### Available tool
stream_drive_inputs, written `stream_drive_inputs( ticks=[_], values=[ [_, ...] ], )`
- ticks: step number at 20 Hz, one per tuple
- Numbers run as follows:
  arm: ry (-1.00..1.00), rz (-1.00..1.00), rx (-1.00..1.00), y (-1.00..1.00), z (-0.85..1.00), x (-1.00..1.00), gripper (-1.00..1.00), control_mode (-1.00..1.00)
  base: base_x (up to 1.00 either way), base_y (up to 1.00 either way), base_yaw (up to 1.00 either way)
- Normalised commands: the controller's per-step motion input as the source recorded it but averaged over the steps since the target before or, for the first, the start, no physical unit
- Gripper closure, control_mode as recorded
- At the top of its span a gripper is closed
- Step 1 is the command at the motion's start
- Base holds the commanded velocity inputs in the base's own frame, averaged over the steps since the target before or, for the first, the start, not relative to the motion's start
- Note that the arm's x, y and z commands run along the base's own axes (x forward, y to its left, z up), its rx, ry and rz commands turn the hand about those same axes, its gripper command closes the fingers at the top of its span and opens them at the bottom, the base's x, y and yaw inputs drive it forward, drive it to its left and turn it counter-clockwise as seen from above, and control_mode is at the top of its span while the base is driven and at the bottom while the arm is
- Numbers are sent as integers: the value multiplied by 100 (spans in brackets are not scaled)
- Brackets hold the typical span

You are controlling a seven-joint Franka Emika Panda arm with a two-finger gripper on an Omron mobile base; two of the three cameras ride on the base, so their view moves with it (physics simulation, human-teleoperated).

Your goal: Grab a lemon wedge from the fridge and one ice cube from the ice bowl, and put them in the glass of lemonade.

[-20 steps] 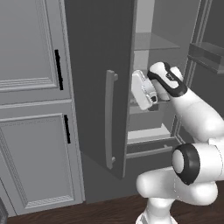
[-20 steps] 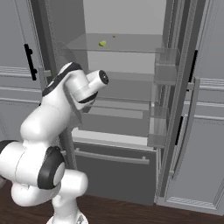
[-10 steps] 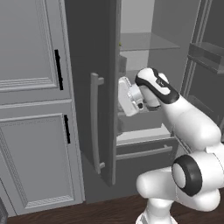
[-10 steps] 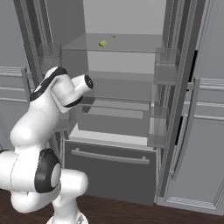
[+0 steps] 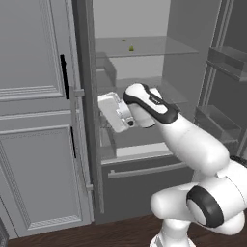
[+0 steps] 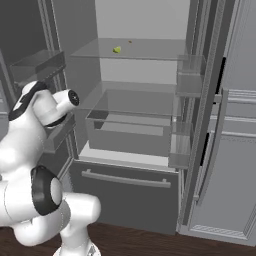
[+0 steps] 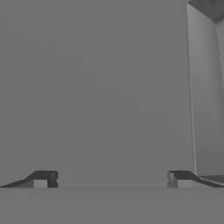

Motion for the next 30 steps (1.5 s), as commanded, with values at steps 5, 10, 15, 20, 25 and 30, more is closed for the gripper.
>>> stream_drive_inputs(
  ticks=[5, 10, 15, 20, 25, 30],
  values=[
    [-1, 6, -5, 30, 8, -6, -100, -100, 0, 0, 0],
    [-7, 0, -4, -72, 9, -44, -100, -100, 0, 0, 0],
    [0, 0, -13, -95, 43, -39, -100, -100, 0, 0, 0],
    [0, -1, -28, -90, 58, -22, -100, -100, 0, 0, 0],
    [-4, -5, -40, -77, 54, -31, -100, -100, 0, 0, 0],
    [-9, -8, -45, -72, 21, -38, -100, -100, 0, 0, 0]
  ],
)
